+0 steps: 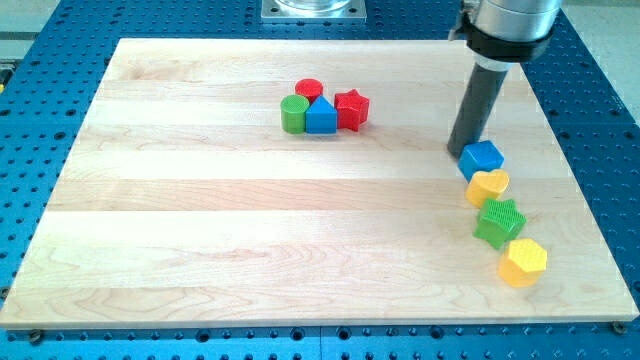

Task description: Push the green circle into the red star

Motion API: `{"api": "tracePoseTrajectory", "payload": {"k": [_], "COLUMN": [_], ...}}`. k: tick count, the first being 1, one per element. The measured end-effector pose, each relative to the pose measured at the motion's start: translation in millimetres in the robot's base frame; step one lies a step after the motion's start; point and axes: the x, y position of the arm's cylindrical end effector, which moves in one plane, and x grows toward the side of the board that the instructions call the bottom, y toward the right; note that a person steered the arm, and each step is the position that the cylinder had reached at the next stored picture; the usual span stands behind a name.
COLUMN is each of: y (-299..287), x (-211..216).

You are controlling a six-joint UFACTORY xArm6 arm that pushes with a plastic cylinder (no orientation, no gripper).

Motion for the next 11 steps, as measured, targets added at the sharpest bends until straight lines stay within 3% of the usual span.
{"api": "tracePoseTrajectory", "payload": {"k": [1,2,5,6,7,11], "y": [17,-25,-250,-315,-329,-113], "x": [0,-33,18,-2,-41,-52]}}
